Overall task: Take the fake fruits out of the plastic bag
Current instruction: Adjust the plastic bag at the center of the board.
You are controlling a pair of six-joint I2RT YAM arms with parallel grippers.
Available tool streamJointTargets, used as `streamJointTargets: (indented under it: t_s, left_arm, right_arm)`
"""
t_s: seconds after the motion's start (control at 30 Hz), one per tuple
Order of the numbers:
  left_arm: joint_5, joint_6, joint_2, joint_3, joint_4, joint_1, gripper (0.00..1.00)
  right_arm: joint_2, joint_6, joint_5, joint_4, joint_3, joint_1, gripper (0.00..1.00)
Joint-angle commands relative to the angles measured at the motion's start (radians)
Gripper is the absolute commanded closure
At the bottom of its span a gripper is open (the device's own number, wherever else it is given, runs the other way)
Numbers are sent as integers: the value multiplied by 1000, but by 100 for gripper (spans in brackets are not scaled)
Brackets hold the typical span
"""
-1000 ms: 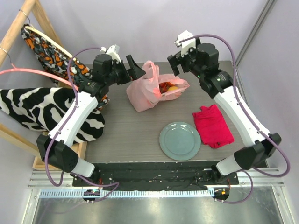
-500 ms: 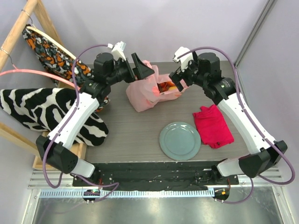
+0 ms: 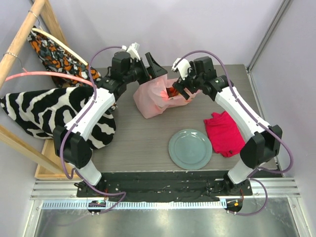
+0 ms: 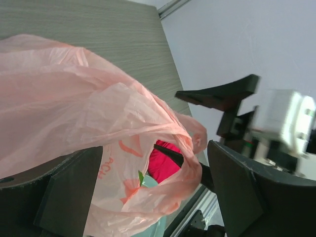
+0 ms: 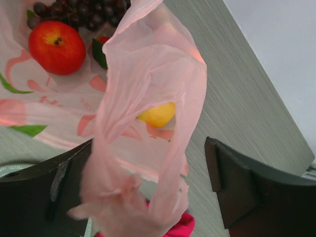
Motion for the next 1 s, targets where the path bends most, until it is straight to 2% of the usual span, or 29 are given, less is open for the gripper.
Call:
streamJointTargets:
  t_s: [0.0,0.03,0.07,0.1,0.13,0.17,0.2,0.23,0.33,0.37,0.43,0.5,0.63,0.73,0.77,0.8,0.83,0.87,0.9,0.93,0.97]
  left_arm:
    - [5,0,3,66,85,-6,16]
    - [12,12,7,73,94,-6,32]
    - [23,25,12,86,96,-6,40]
    - [37,45,20,98,105,-6,47]
    - [60,52,20,118,114,-9,66]
    - [62,61,20,129,117,-12,82]
    - [55,109,12,139,92,-22,95]
    - [36,141,4,143,73,-56,100]
    - [23,229,-60,77,31,-146,100]
    - [23,232,-78,-10,47,-165,100]
    - [20,282,-123,-90,48,-209,100]
    - [-50,347,-143,-182,25,-231,100]
    - [-168,411,-102,-181,-21,-239,100]
    - [-233,477,-30,33,-54,-237,100]
    - [-245,509,37,104,-74,-237,100]
    - [-271,535,82,262,-83,-234,100]
    - [-291,560,125,346,-99,-231,100]
    - [-319,587,226,439,-164,-226,100]
    - [-352,676,269,546,-192,-222,100]
    - [-456,719,302,661,-197,-219,100]
    - [-498,764,328,691,-147,-214,100]
  right_arm:
    - [34,15,3,-9,95,-28,25]
    - [44,27,1,-14,107,-32,33]
    - [65,47,-10,-24,136,-37,40]
    - [74,60,-13,-31,150,-51,55]
    - [83,70,-14,-31,166,-61,62]
    - [105,93,-17,-35,195,-71,73]
    - [113,107,-17,-35,212,-81,78]
    - [126,124,-19,-37,229,-106,83]
    - [174,201,-42,-38,301,-152,94]
    - [182,211,-43,-41,325,-160,99]
    - [194,224,-50,-41,338,-167,99]
    - [194,231,-53,-40,342,-167,99]
    - [211,306,-42,-18,367,-189,99]
    - [286,392,-20,31,448,-226,99]
    - [322,411,-19,49,532,-238,99]
    - [359,434,-17,55,586,-262,99]
    - [399,455,-14,63,647,-279,99]
    - [491,506,-20,80,786,-295,99]
    - [533,532,-25,92,862,-327,99]
    - [582,556,-28,107,935,-341,99]
    - [643,613,-30,148,1057,-351,99]
